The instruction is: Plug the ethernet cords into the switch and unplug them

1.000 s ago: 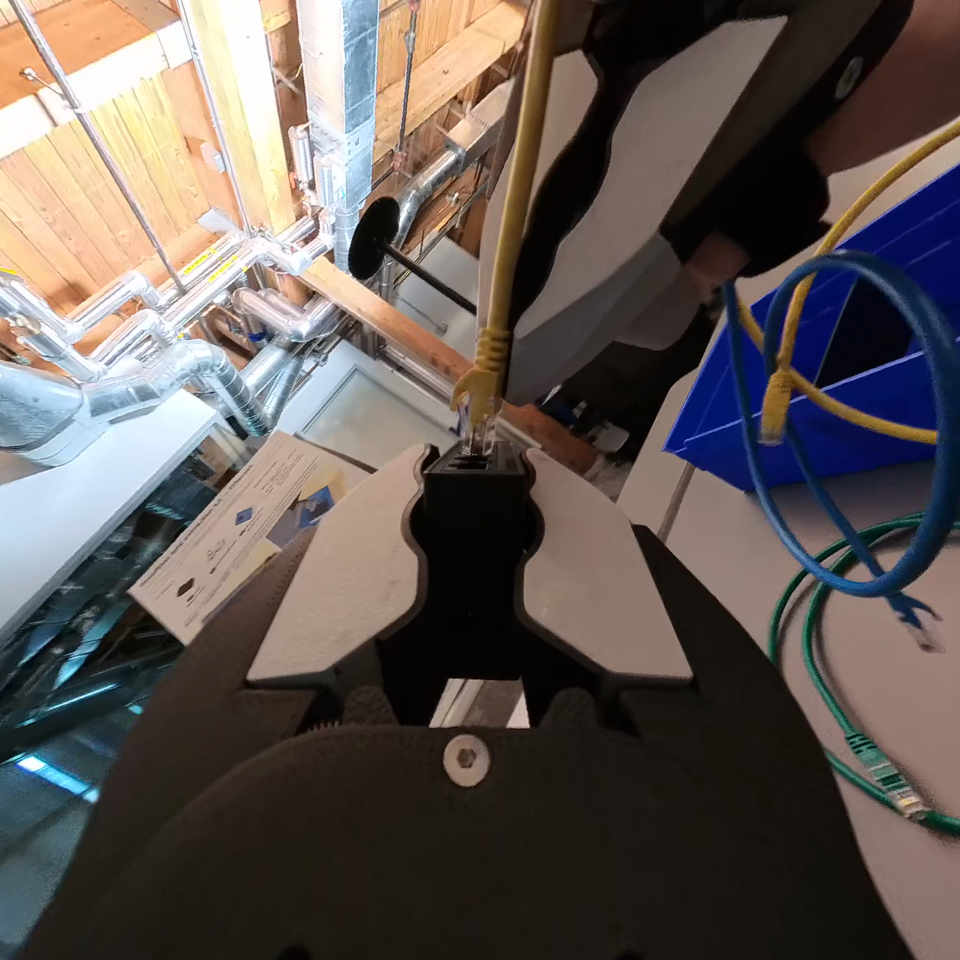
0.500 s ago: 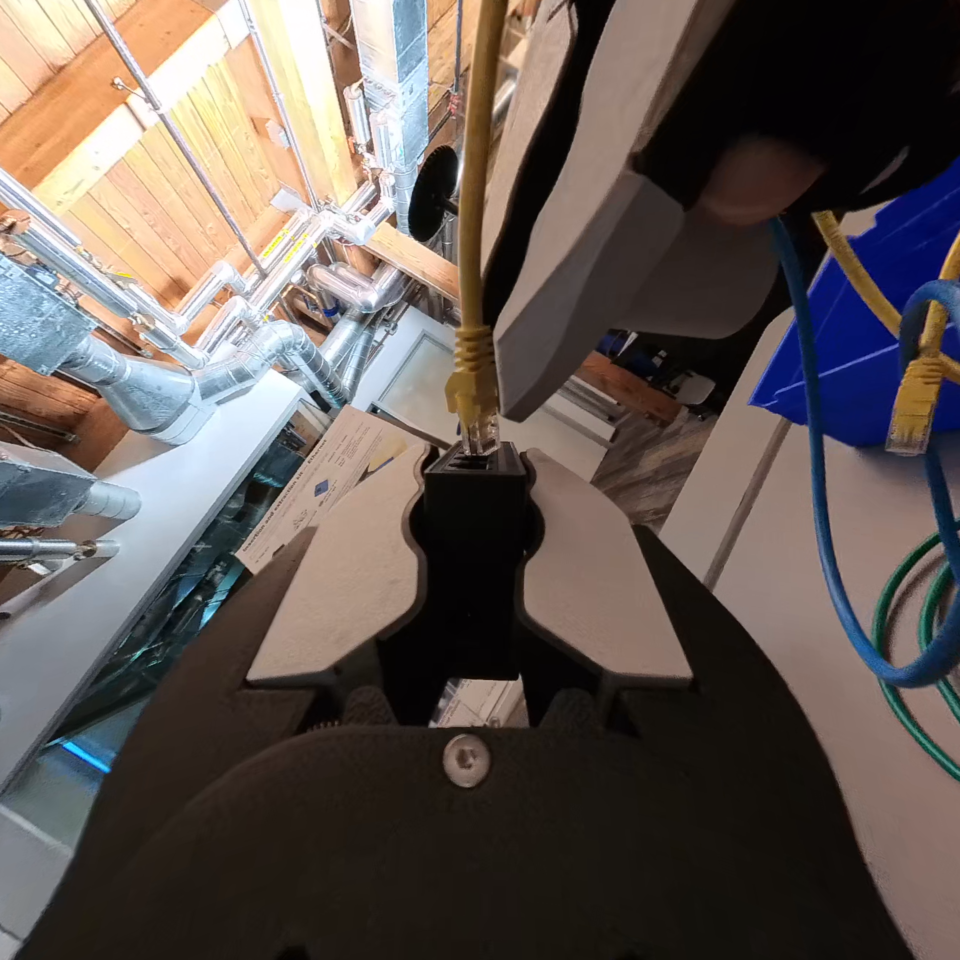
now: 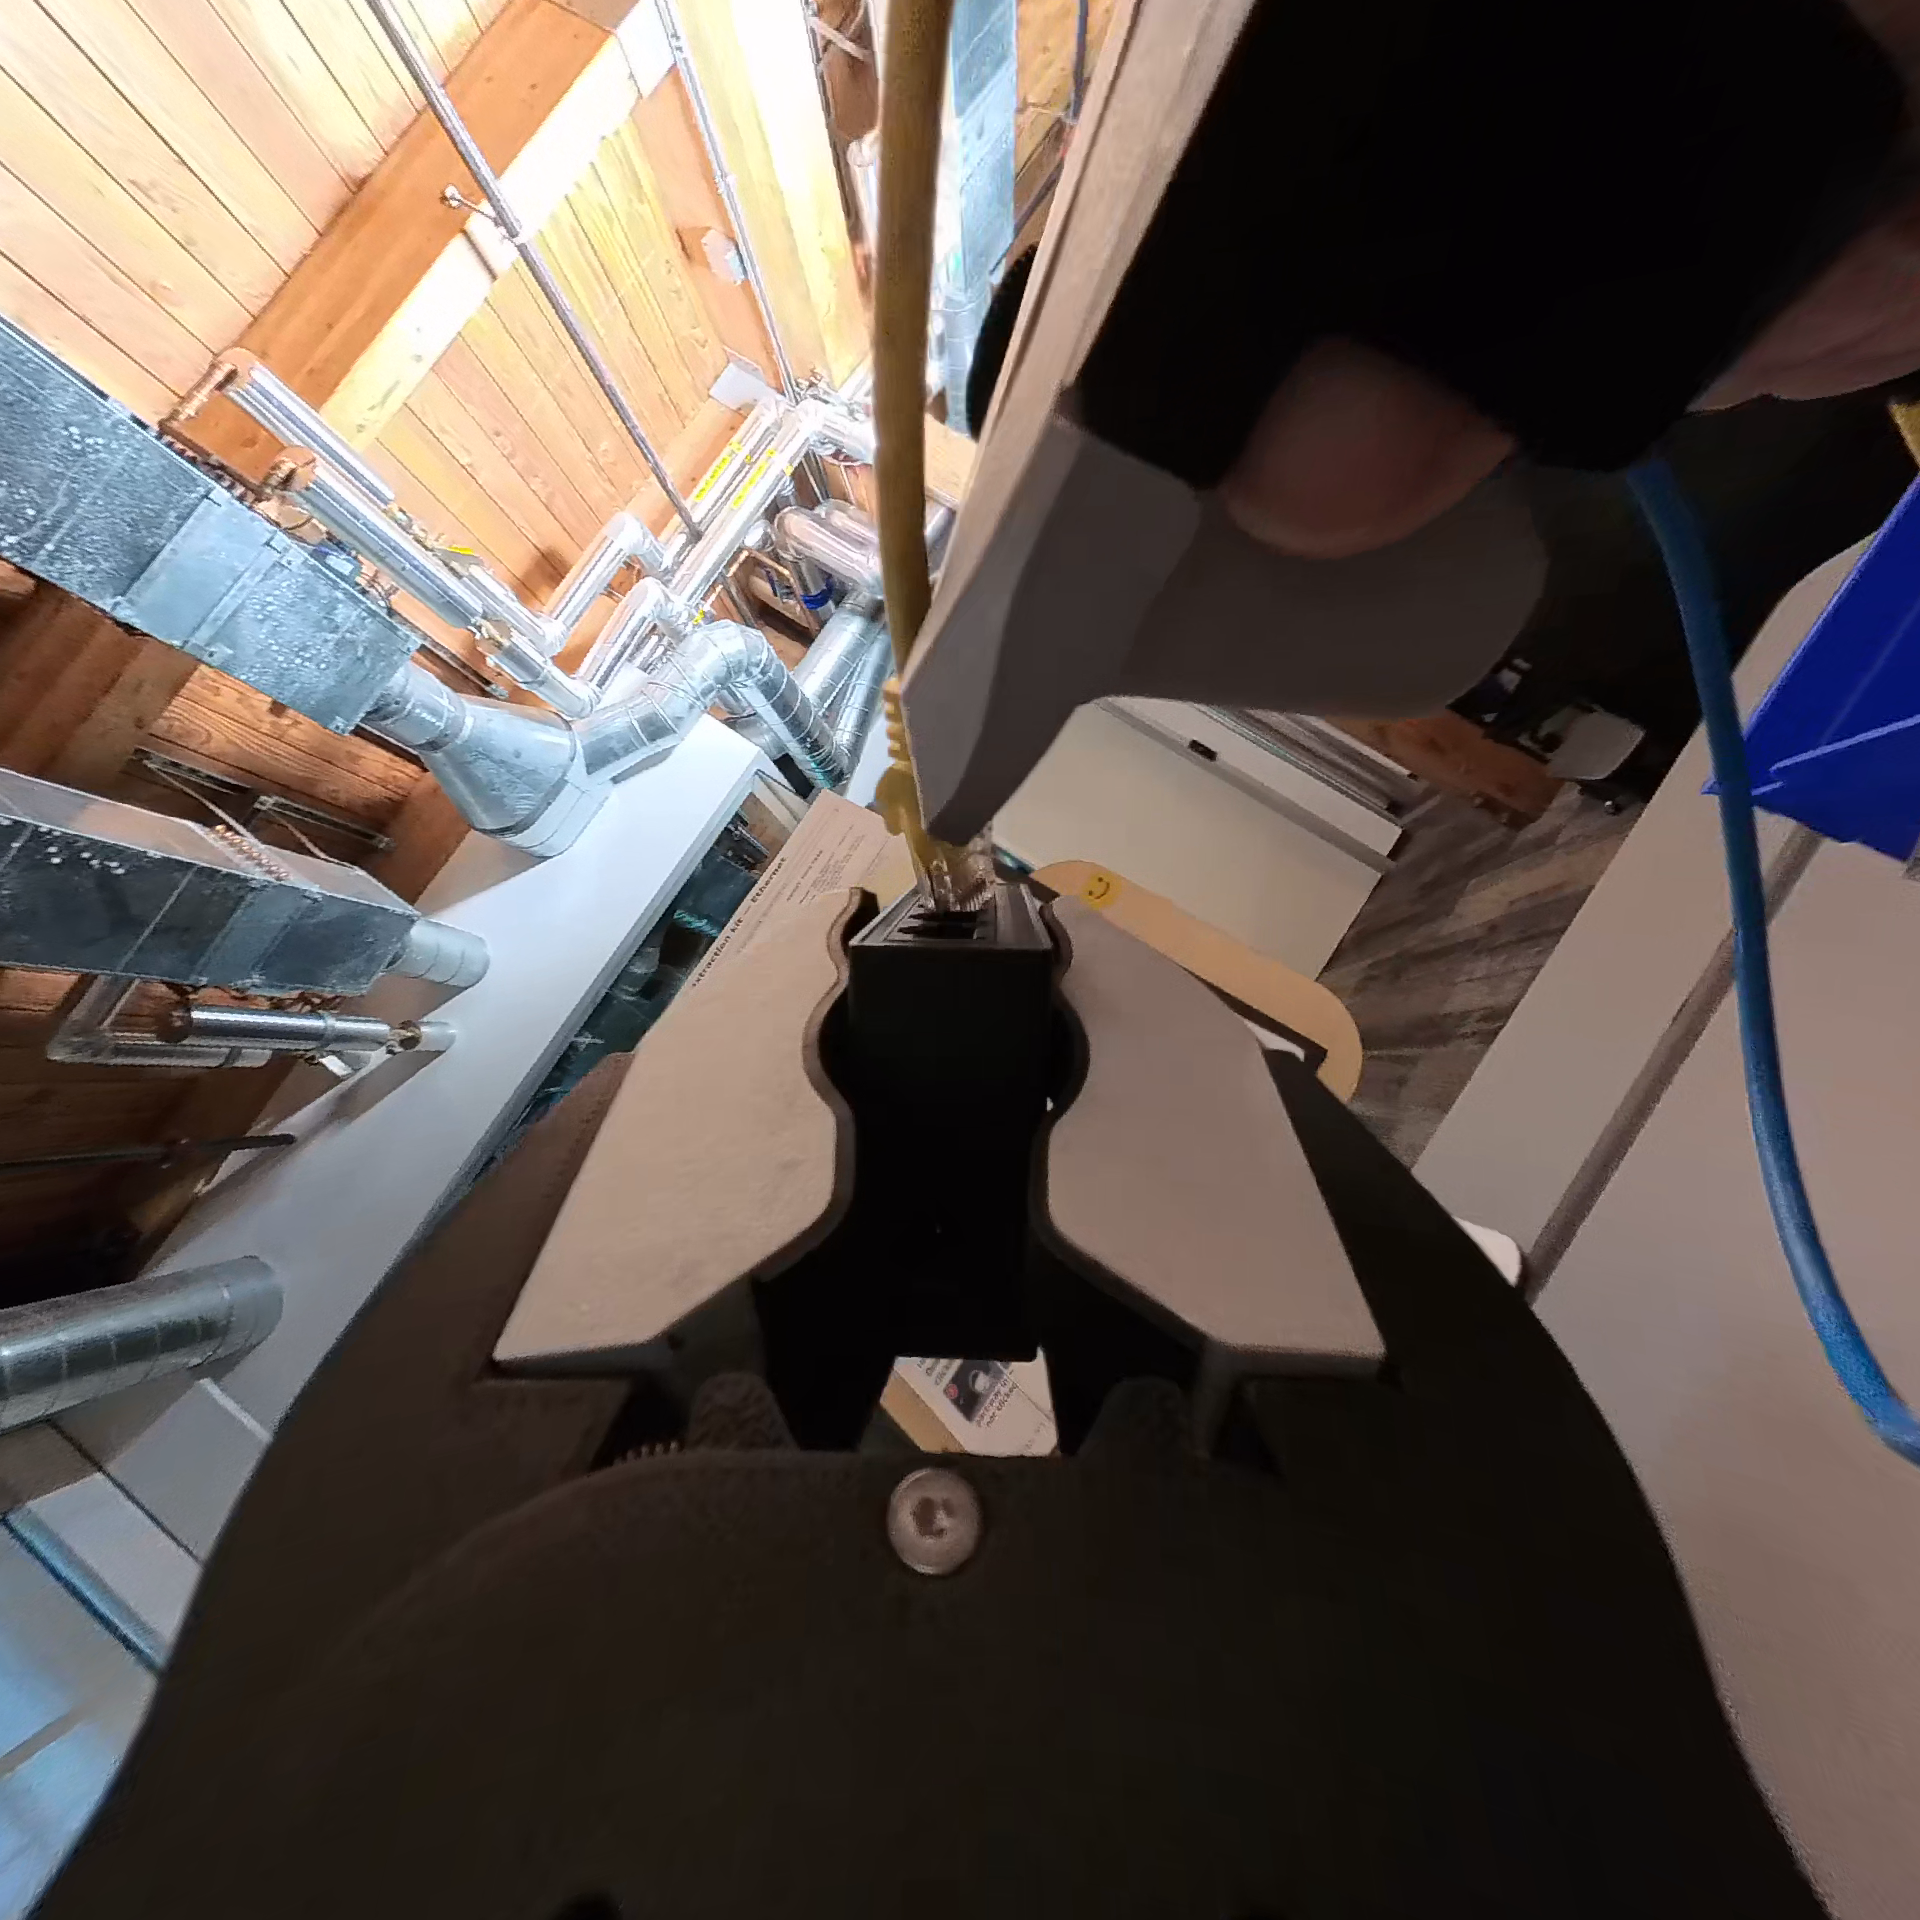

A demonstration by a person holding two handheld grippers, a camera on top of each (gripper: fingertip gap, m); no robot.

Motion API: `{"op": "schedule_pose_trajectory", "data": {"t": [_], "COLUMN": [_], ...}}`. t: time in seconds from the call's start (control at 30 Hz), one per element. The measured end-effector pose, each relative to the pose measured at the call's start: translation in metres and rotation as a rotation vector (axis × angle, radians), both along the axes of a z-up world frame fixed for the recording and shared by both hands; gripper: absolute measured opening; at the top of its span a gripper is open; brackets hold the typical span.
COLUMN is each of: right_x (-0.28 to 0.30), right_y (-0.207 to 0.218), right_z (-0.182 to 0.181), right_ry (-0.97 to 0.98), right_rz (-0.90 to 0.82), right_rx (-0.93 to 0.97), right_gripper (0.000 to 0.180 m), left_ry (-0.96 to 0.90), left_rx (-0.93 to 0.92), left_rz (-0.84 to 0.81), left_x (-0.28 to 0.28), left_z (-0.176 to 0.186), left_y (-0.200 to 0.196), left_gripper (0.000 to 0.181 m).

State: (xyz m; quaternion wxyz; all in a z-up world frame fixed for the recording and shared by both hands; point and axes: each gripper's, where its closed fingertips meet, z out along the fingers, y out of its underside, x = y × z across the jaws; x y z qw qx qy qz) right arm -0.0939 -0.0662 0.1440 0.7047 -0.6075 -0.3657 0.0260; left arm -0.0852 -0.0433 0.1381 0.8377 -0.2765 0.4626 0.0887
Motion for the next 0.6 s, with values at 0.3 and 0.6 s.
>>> {"op": "schedule_pose_trajectory", "data": {"t": [0.3,0.6], "right_x": [-0.0005,0.0], "right_y": [0.0025,0.0045], "right_z": [0.0001,-0.0003], "right_ry": [0.095,0.209], "right_rz": [0.007,0.028], "right_rx": [-0.058,-0.139], "right_gripper": [0.015,0.017], "left_ry": [-0.011,-0.011], "left_rx": [0.057,0.097], "left_rz": [0.059,0.101], "left_x": [-0.0015,-0.002], "left_z": [0.0011,0.0011], "left_y": [0.0031,0.0048], "left_gripper": [0.028,0.028]}}
